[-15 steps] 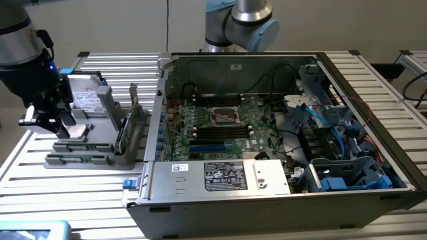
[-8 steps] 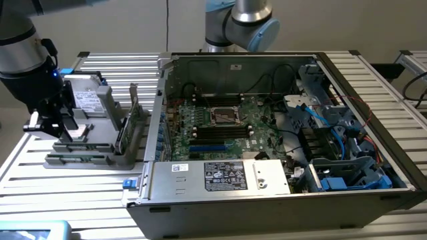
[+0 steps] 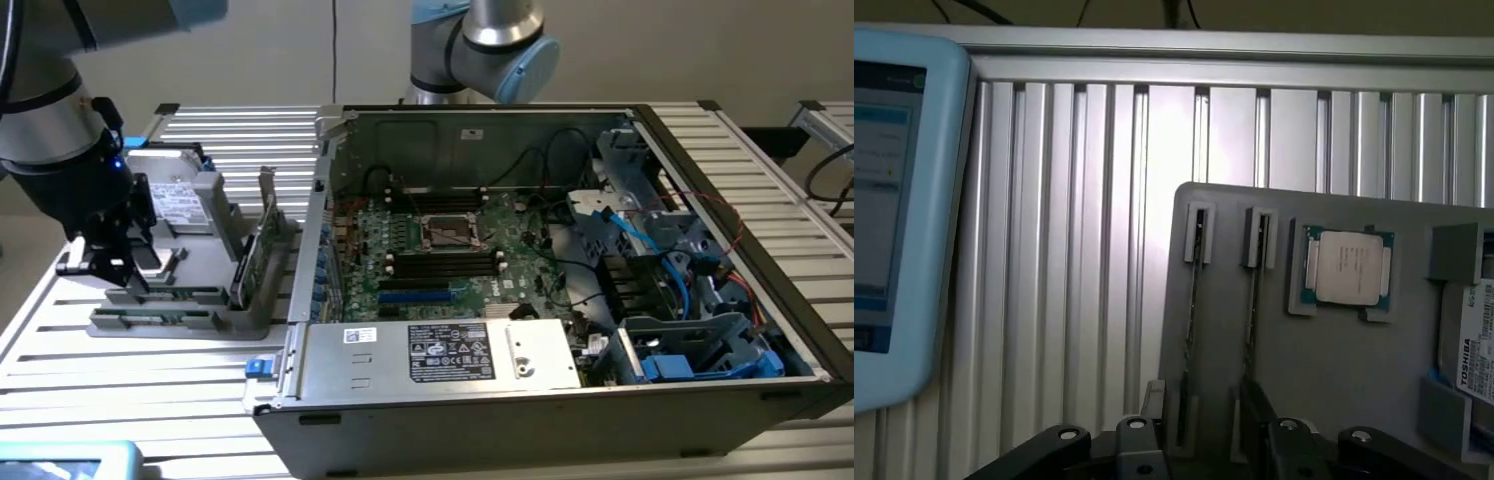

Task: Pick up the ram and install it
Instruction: 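Pick up the ram and move it above insertion slot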

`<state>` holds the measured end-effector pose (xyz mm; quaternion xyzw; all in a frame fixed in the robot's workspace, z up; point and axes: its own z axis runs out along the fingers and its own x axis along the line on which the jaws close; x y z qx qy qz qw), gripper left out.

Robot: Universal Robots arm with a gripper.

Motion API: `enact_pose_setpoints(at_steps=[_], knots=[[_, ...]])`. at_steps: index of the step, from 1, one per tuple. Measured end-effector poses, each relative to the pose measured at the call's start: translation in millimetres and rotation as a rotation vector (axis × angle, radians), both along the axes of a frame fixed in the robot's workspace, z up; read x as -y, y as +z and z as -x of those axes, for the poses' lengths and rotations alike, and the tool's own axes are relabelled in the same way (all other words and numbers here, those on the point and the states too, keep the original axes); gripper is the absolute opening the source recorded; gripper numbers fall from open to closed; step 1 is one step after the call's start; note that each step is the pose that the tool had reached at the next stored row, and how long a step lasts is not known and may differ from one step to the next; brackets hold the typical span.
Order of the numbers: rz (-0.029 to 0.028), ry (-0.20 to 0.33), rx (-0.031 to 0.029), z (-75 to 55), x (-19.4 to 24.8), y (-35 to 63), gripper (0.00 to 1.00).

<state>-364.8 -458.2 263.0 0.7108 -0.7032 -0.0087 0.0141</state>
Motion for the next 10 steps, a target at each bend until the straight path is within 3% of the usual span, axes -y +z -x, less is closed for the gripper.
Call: enact_pose_setpoints(at_steps=[10], knots=[[0.0000, -0.001, 0.0000, 0.1, 4.2, -18.2, 0.42]])
